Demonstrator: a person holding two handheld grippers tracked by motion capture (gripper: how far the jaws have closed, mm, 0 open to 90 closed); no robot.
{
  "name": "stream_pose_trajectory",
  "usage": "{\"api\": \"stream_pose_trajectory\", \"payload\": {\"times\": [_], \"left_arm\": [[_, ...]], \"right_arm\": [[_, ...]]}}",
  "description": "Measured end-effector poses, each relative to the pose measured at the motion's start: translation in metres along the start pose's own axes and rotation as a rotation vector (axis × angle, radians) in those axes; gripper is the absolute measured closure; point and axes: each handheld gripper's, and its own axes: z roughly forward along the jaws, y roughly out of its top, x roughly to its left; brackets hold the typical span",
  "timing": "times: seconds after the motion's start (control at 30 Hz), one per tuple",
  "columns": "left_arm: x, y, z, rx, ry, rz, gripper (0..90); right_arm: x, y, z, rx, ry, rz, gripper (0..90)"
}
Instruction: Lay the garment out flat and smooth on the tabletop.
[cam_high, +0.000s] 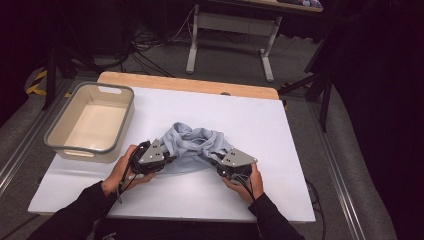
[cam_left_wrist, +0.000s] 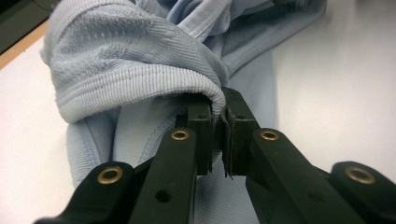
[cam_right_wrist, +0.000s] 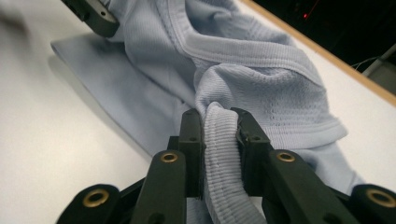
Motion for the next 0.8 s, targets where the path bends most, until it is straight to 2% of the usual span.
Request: {"api": "stream_pose_trajectory", "payload": {"times": [0.17, 0.3, 0.37, 0.6, 0.8], "left_arm": [[0.003, -0.004, 0.005, 0.016, -0.004, -0.008, 83.9], [0.004, -0.005, 0.007, 0.034, 0.007, 0.009, 83.9], [0.004, -0.005, 0.007, 0.038, 0.011, -0.001, 83.9], [0.007, -0.01, 0.014, 0.059, 0.008, 0.003, 84.0], [0.007, -0.012, 0.018, 0.079, 0.006, 0.013, 84.0]], "right_arm": [[-0.002, -0.004, 0.005, 0.031, 0.001, 0.006, 75.0], [-0.004, -0.01, 0.01, 0.064, 0.002, 0.014, 74.7], [-0.005, -0.011, 0.012, 0.067, 0.005, 0.023, 74.5], [-0.008, -0.014, 0.014, 0.075, -0.005, 0.029, 73.6], [-0.008, -0.015, 0.015, 0.08, -0.008, 0.029, 67.5]]}}
